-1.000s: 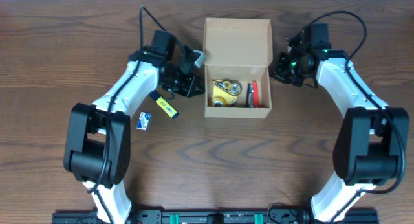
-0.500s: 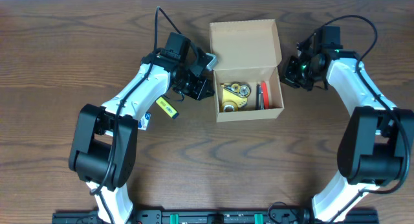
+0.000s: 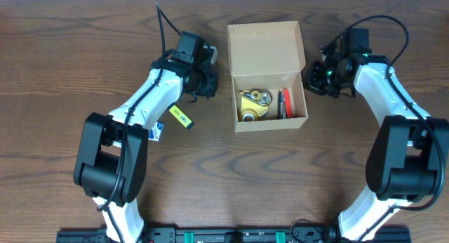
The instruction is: Pack container
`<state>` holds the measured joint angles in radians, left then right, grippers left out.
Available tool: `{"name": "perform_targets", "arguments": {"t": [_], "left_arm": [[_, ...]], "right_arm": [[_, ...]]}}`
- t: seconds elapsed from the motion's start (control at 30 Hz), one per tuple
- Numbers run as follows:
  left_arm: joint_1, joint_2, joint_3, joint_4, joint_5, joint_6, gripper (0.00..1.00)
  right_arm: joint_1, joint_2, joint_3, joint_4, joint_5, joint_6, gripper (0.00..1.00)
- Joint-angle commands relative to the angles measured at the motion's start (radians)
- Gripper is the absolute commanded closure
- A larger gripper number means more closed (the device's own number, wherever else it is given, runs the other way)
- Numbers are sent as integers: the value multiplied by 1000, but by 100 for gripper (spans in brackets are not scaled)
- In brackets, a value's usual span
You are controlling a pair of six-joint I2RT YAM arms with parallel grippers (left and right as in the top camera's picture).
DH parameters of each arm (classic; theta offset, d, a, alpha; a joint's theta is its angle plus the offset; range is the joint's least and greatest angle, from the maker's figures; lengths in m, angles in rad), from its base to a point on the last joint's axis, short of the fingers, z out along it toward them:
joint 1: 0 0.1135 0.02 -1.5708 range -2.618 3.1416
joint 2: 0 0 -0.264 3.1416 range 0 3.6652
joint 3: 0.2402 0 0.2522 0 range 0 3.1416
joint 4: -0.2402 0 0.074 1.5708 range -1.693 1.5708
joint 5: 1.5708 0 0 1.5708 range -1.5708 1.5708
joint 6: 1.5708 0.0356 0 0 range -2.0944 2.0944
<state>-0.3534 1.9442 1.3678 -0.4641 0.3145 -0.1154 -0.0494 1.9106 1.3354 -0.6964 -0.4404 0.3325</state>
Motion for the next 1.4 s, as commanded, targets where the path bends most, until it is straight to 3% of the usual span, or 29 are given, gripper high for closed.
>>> {"name": "perform_targets", "arguments": {"t": [0.0,0.3,0.43,1.27,1.37], "left_arm": [[6,14,10,14,-68,-47,51],[6,16,9,17,-215,-76,43],[6,50,9,24,-209,-76,43],[0,169,9,158,-281,-37,56],[-1,171,9,155,-282,-37,64]], "right_arm": [[5,-1,-6,-3,-11,-20,98],[5,-1,-6,-3,-4,-20,98],[5,-1,-6,-3,-4,-20,98],[5,-1,-6,-30,-5,-20,98],[4,-1,-6,-30,-4,-20,98]]}}
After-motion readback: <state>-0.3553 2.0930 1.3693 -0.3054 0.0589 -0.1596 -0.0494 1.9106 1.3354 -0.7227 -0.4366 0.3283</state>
